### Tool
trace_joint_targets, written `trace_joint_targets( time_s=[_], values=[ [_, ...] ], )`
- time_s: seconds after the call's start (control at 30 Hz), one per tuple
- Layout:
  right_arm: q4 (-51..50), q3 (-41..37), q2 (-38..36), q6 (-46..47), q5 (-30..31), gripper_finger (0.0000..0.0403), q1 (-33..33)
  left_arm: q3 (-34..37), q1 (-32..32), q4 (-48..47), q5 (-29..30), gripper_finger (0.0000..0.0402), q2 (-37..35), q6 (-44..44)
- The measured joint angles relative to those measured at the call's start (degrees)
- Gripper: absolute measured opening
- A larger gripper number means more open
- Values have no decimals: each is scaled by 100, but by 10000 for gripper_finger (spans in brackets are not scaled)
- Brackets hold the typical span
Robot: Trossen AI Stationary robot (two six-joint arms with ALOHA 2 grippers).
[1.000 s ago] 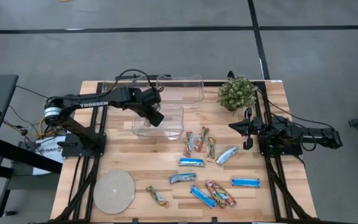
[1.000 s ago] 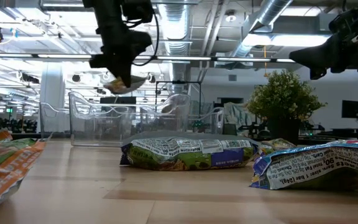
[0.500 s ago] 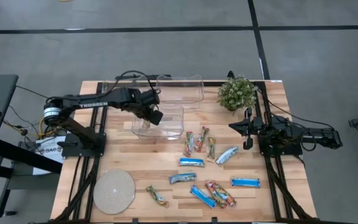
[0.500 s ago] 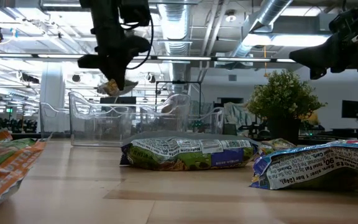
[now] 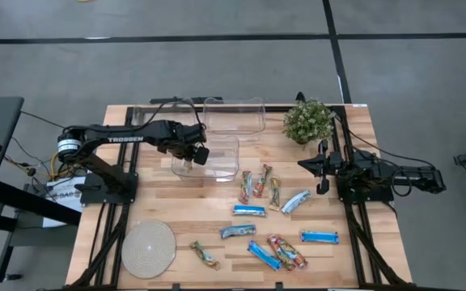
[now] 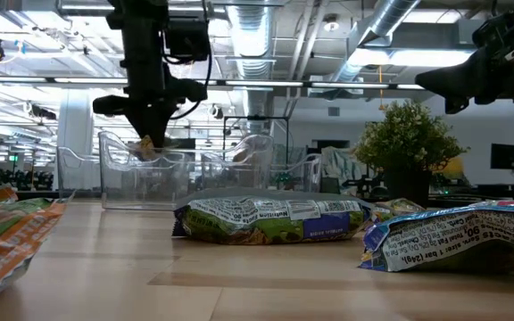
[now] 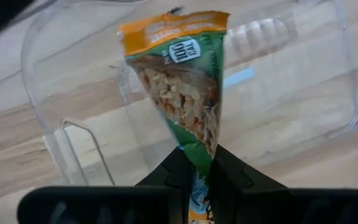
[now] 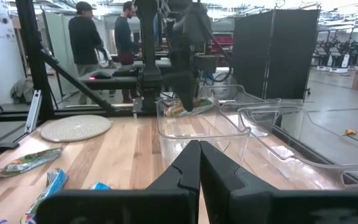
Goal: Pick and place Granola Bars by type
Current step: Put the orange granola bar into the bottom transparent bin
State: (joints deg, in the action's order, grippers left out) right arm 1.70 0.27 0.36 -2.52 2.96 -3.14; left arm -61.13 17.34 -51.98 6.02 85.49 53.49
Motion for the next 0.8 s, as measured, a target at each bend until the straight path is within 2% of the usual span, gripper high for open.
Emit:
trace_joint_targets(
  time_s=[0.43, 0.8],
  values=[
    [0, -1, 0, 0, 0, 0, 0, 182, 0, 244, -120, 28, 4, 72],
    [0, 0, 0, 0, 0, 0, 0, 182, 0, 227, -114, 80, 4, 166]
  ],
)
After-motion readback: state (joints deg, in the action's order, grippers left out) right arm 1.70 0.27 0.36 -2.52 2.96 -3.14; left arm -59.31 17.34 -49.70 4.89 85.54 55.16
